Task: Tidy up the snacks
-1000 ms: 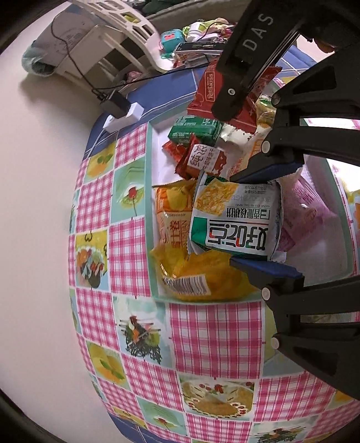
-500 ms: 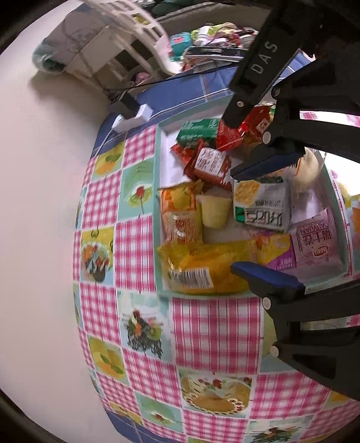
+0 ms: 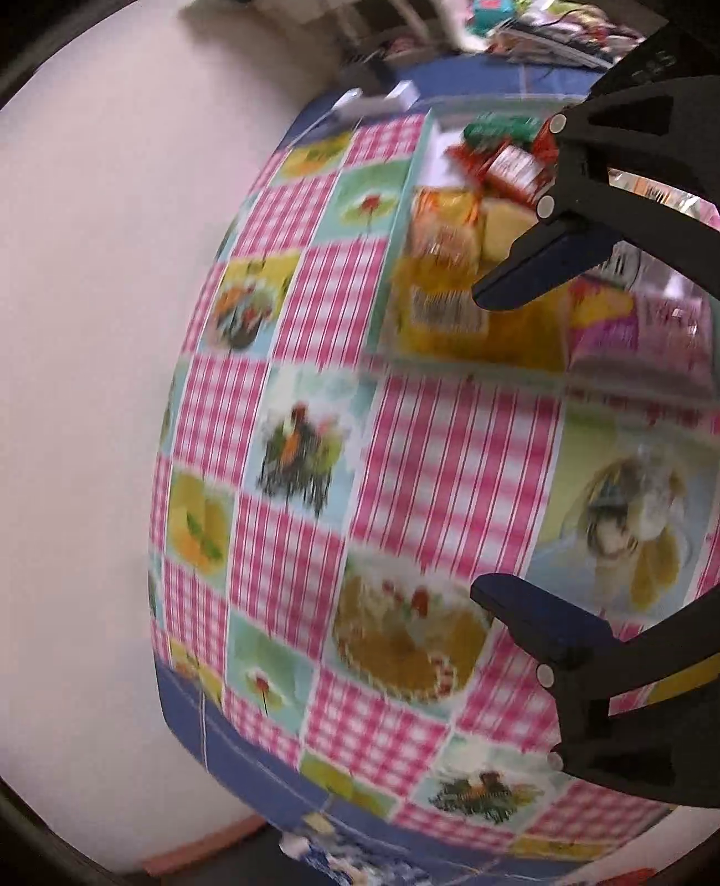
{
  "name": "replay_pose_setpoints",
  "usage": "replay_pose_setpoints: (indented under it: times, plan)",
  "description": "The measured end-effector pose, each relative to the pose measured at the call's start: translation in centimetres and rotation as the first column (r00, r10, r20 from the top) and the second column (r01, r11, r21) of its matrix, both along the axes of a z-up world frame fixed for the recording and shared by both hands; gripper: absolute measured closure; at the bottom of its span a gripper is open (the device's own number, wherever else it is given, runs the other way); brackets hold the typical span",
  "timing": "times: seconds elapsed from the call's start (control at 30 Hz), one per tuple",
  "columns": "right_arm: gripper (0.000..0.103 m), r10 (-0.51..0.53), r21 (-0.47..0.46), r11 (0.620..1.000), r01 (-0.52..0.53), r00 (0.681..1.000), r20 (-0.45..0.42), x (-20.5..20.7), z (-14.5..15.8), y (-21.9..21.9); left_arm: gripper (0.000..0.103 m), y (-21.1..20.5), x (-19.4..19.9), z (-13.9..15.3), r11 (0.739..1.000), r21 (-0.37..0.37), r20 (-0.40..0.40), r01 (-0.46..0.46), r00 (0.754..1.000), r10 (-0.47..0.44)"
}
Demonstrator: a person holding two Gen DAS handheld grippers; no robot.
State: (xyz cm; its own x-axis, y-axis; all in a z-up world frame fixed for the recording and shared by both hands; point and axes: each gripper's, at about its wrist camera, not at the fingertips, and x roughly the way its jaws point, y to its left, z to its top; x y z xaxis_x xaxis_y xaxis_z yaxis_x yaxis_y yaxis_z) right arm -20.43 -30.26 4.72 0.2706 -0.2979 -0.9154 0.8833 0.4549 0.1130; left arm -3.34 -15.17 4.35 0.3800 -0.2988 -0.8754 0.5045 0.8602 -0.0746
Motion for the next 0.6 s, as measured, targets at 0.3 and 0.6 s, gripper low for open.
replay_pose_setpoints:
  times: [0.3, 0.6]
  plan:
    - [0.000, 0.066, -0.020, 0.998, -0.066, 0.998, -0.001, 1.5, -0.3, 1.5, 0.000, 2.0, 1.7, -0.8, 0.998, 0.032, -0.003, -0.060, 0.998, 0.060]
    - [0.000, 0.111, -0.054, 0.992, -0.112, 0.994, -0.020, 1.8, -0.4, 3.6, 0.000, 3.3, 1.5, -0.2, 0.995, 0.085, -0.002, -0.060, 0.998, 0.060]
